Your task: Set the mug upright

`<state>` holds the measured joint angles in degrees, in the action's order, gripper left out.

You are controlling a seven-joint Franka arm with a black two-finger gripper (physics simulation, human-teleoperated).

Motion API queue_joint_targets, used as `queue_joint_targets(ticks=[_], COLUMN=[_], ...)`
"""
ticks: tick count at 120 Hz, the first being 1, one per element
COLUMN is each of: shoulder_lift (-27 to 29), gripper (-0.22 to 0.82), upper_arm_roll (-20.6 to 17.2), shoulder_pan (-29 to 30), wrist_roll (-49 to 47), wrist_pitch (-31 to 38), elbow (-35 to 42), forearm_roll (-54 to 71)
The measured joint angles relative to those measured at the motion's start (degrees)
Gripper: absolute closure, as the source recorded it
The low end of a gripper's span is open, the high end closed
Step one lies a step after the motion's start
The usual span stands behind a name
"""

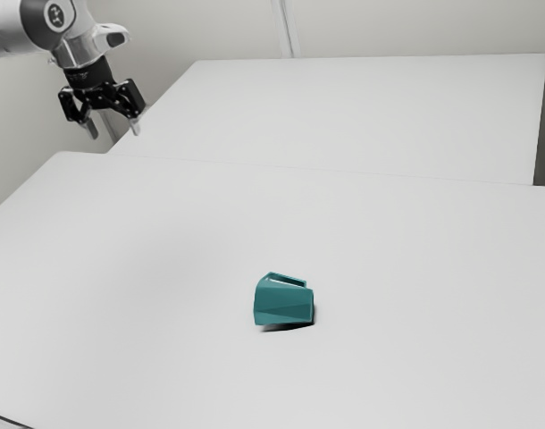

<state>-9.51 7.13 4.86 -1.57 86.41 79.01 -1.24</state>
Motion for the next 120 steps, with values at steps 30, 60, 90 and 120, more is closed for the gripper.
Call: queue_joint_targets(ticks=[30, 60, 90, 120], shoulder_lift=[0.9, 12.4, 13.9, 9.3], gripper=[0.00, 0.00, 0.00, 0.00], upper_arm_roll=[4.8, 3.7, 0.4, -1.6], shoulder_pan=[-0.1, -3.4, -5.0, -7.1], wrist_roll=[3.1, 11.0, 17.1, 23.6], wrist_pitch=[5.7, 22.0, 34.5, 39.0], elbow=[16.2, 47.5, 58.8, 61.3], forearm_roll=[-17.5, -37.2, -50.6, -62.7])
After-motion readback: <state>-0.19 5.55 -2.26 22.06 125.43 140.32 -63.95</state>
